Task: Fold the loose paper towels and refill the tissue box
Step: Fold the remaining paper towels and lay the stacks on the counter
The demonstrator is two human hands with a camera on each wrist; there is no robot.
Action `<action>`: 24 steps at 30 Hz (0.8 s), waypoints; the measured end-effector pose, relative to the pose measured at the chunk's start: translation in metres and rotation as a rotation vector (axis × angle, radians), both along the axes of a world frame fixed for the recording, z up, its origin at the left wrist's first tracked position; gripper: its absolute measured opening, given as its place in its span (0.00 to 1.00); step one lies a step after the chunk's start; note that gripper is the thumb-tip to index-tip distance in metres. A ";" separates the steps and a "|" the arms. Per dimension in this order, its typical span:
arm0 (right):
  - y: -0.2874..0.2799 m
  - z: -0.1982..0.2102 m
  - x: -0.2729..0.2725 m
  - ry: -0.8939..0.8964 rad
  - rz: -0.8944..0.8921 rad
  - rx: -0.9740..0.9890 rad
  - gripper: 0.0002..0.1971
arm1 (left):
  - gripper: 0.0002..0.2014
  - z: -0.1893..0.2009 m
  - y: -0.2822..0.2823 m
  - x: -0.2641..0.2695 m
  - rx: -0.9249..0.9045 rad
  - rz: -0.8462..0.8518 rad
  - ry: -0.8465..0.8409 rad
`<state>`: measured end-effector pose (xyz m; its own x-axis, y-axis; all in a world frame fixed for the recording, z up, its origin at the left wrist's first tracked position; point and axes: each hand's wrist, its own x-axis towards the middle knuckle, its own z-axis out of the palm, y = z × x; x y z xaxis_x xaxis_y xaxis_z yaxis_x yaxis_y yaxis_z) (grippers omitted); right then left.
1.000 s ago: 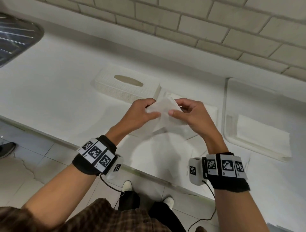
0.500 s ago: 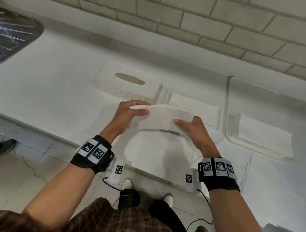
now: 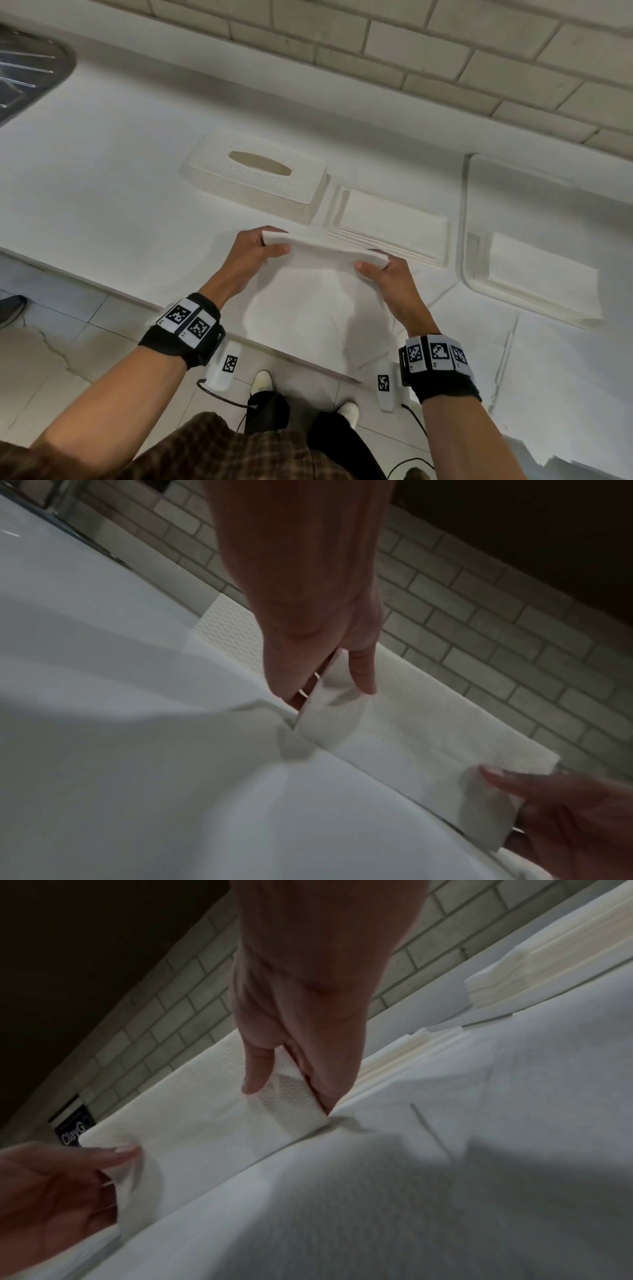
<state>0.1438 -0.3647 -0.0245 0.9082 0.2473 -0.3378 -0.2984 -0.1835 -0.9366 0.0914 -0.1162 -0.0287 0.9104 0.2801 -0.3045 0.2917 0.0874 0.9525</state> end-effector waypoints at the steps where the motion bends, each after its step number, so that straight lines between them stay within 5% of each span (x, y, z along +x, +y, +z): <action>1: 0.000 0.001 0.000 -0.018 0.003 -0.006 0.12 | 0.10 -0.001 0.000 -0.001 -0.010 0.004 -0.011; 16: -0.001 -0.006 -0.003 -0.032 0.012 0.011 0.11 | 0.16 -0.008 -0.001 -0.002 -0.020 0.004 -0.046; 24: -0.013 -0.002 0.010 -0.092 -0.120 -0.038 0.10 | 0.09 0.013 -0.020 0.013 0.038 0.077 -0.124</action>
